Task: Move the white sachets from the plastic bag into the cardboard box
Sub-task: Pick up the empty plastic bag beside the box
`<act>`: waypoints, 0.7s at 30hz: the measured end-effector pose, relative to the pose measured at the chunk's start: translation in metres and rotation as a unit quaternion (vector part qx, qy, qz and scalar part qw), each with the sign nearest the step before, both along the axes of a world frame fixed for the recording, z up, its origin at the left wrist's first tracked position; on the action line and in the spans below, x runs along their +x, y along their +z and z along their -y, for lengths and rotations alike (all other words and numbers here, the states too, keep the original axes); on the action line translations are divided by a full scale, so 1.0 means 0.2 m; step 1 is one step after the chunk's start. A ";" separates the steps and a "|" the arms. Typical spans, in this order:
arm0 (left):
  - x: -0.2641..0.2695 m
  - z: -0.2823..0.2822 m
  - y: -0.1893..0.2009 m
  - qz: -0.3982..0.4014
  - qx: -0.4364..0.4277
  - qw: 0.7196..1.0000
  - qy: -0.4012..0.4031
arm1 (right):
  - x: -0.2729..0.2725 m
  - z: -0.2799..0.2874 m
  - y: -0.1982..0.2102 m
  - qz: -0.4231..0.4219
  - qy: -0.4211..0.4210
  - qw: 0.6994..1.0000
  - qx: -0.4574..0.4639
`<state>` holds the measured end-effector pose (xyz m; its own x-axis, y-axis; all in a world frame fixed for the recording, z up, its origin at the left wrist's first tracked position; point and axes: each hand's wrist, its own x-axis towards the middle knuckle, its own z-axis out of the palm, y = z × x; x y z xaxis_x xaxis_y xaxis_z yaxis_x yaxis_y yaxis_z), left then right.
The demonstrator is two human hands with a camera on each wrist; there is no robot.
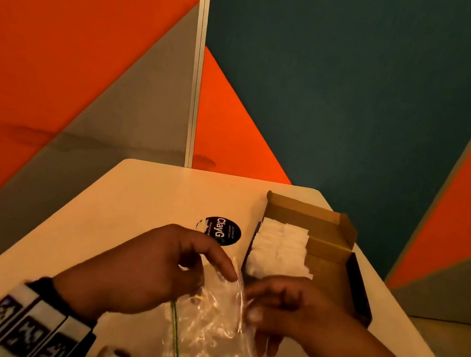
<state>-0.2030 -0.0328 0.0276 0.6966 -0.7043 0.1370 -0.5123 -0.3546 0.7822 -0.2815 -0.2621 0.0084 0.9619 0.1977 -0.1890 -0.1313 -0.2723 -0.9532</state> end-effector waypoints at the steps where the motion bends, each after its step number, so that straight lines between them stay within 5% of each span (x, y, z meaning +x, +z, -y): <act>1: 0.00 0.01 0.02 0.013 -0.002 1.000 -0.004 | 0.00 -0.02 0.00 0.003 0.005 1.000 -0.029; 4: 0.01 0.04 0.03 -0.007 -0.117 0.992 0.044 | 0.00 -0.04 -0.01 0.048 -0.060 0.996 -0.034; 6: 0.01 0.05 0.00 -0.104 -0.224 0.965 0.089 | 0.01 -0.04 -0.02 0.082 -0.143 0.986 0.003; 10: -0.03 0.07 -0.09 -0.255 -0.241 0.932 0.096 | 0.03 -0.05 -0.02 0.131 -0.221 0.965 0.044; 21: -0.02 0.11 -0.16 -0.208 -0.248 0.933 0.155 | 0.03 -0.05 -0.04 0.135 -0.220 0.965 0.045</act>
